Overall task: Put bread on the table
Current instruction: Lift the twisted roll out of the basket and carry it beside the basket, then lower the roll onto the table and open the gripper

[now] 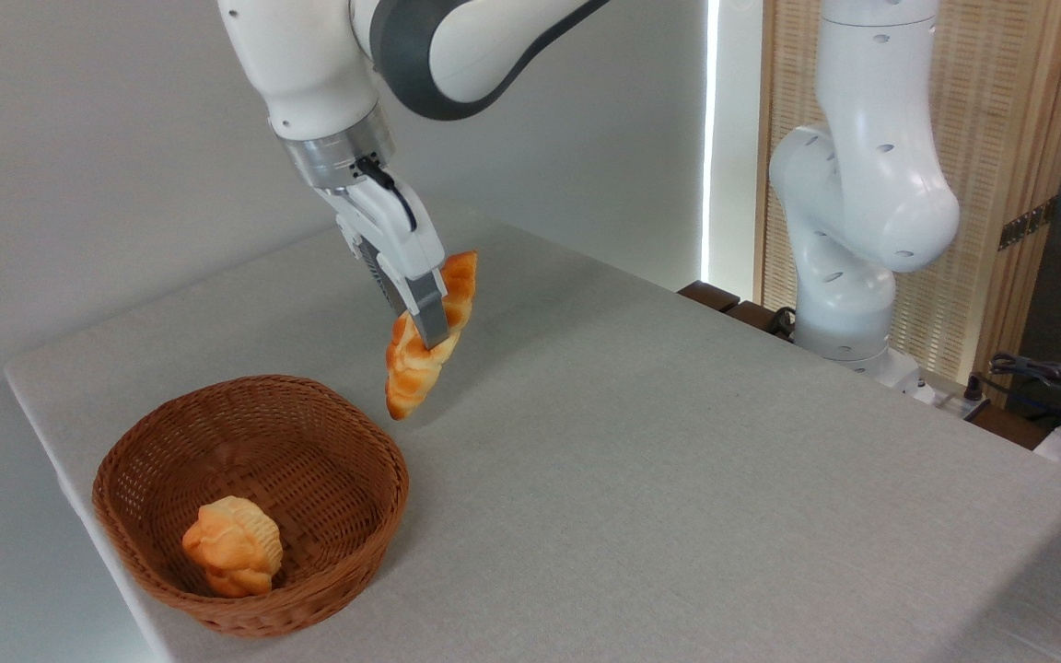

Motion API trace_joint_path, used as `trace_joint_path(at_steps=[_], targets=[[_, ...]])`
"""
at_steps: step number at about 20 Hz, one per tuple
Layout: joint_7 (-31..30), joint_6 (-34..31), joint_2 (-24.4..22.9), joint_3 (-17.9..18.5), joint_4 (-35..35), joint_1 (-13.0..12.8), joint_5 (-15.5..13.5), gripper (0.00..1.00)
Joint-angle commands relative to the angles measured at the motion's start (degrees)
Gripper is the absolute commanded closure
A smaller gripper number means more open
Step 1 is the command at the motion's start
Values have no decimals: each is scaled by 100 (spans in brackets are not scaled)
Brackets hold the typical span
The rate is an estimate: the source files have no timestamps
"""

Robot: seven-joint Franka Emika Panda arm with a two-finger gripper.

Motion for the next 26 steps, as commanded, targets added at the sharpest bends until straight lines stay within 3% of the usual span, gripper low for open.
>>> trace_joint_path(at_steps=[1, 3, 5, 16, 20, 23, 26], targets=[[57, 176, 163, -11, 66, -110, -65, 26], [57, 360, 172, -54, 84, -110, -74, 17], [49, 466, 242, -168, 93, -110, -65, 0], [48, 493, 295, -134, 189, -75, -12, 0], [48, 580, 312, 146, 637, 75, 330, 0], [5, 818, 312, 516, 795, 84, 357, 0], [-22, 1213, 312, 552, 805, 136, 611, 0]])
